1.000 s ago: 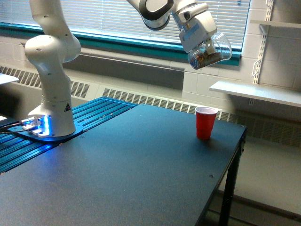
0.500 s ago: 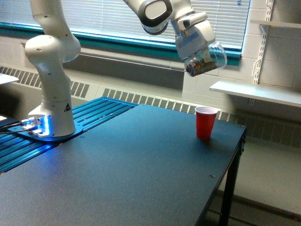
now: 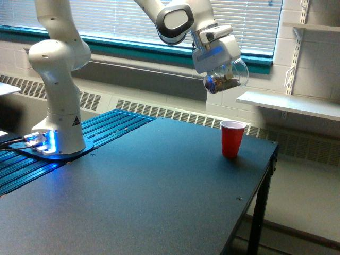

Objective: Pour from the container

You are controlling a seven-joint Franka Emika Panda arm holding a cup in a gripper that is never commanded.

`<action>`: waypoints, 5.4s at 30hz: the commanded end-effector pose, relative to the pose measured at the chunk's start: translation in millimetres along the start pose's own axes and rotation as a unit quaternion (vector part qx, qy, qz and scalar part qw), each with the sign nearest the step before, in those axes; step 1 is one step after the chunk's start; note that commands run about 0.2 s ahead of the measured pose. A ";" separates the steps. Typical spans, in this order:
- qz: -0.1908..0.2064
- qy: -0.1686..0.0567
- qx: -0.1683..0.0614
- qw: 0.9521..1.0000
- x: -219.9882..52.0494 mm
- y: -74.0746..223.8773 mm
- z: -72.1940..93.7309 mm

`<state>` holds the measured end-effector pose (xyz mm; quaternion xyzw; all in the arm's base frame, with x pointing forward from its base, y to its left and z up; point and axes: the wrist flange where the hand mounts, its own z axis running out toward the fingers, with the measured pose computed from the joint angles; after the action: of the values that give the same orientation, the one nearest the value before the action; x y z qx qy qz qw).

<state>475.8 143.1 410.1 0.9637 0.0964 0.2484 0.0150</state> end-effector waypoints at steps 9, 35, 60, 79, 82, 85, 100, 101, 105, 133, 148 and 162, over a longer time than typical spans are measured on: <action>-0.039 -0.024 -0.001 0.999 -16.0 -18.4 11.6; -0.080 -0.057 -0.003 0.995 -23.7 -57.2 34.7; -0.112 -0.086 -0.023 0.990 -19.2 -83.9 54.5; -0.128 -0.100 -0.039 0.986 -15.0 -96.2 61.4; -0.133 -0.103 -0.042 0.985 -13.3 -98.0 61.8; -0.138 -0.104 -0.046 0.984 -10.8 -99.7 61.9; -0.153 -0.115 -0.068 0.979 -3.4 -103.8 60.9; -0.155 -0.116 -0.070 0.979 -2.9 -103.9 60.6; -0.161 -0.120 -0.076 0.977 -0.8 -104.5 59.6; -0.183 -0.138 -0.090 0.969 5.4 -108.3 57.0; -0.199 -0.156 -0.102 0.962 9.7 -106.2 51.0; -0.201 -0.161 -0.098 0.961 10.3 -107.3 51.8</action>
<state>491.5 248.4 360.1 0.9477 0.2498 0.0918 0.1763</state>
